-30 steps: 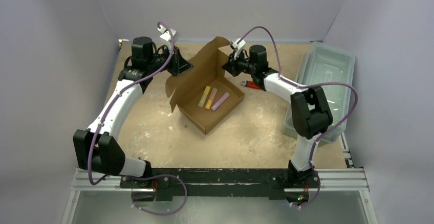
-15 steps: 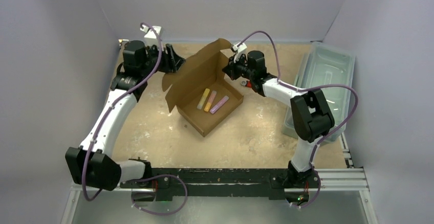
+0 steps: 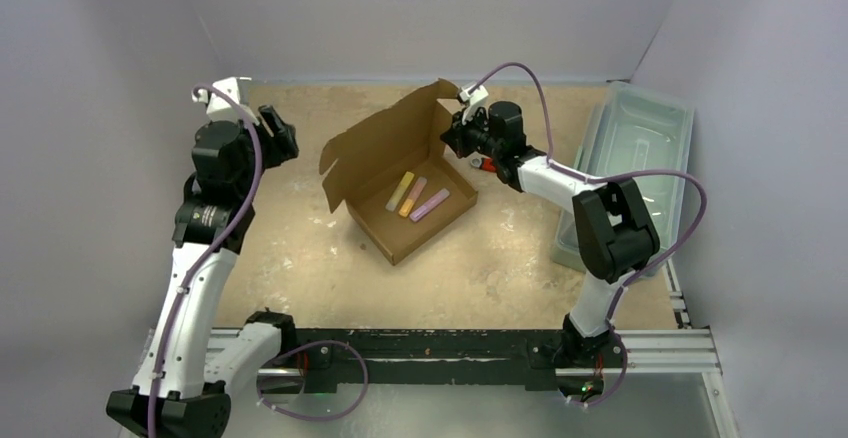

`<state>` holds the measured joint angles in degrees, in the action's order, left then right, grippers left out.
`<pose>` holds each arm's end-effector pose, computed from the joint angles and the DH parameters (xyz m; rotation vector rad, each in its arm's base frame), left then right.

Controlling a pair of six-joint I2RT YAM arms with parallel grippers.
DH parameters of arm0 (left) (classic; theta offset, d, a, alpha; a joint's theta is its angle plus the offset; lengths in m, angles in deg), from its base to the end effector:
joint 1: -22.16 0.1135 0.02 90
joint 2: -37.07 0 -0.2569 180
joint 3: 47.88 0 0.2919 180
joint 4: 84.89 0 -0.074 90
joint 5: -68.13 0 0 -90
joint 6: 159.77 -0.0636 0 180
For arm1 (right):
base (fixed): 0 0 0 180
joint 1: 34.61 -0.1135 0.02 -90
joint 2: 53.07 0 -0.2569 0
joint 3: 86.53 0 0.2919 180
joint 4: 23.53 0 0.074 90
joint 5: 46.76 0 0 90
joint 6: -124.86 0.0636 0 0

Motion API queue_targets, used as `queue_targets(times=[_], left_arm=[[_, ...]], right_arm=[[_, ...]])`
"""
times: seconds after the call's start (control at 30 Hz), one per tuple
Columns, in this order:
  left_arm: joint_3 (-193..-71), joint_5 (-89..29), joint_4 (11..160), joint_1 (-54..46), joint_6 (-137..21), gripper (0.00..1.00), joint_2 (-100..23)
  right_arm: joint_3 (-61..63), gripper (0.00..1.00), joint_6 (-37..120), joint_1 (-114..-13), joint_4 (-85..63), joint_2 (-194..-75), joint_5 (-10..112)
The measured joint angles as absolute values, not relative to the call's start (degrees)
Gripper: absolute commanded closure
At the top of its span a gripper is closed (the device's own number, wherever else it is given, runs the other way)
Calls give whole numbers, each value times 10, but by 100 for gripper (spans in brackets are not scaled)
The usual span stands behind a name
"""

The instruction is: Fold the paper box

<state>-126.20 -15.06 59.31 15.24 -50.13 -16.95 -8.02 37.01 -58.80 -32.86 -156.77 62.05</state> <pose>0.2685 -0.0250 0.4142 -0.2822 1.7532 -0.2302 0.4240 0.2130 0.2022 -0.5852 1.7848 0.6214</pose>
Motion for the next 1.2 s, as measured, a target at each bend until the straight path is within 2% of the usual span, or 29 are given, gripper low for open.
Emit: queue_targets(times=[0.17,0.23,0.37,0.6,0.77,0.97,1.2], left_arm=[[-1172,-126,579,158,-460,59,-156],[-1119,-143,588,160,-436,67,-168],[-1050,-185,602,164,-402,76,-200],[-1016,-271,676,165,-373,78,-256],[-1012,-319,743,165,-357,83,-295],[-985,-386,822,165,-318,83,-330],[-969,-406,805,166,-298,79,-330]], right_arm=[[-83,100,370,-582,-327,-1565,616],[-83,100,371,-582,-327,-1565,613],[-83,100,373,-582,-327,-1565,607],[-83,100,373,-582,-327,-1565,607],[-84,100,373,-582,-328,-1565,607],[-85,100,374,-582,-329,-1565,607],[-85,100,374,-582,-329,-1565,606]])
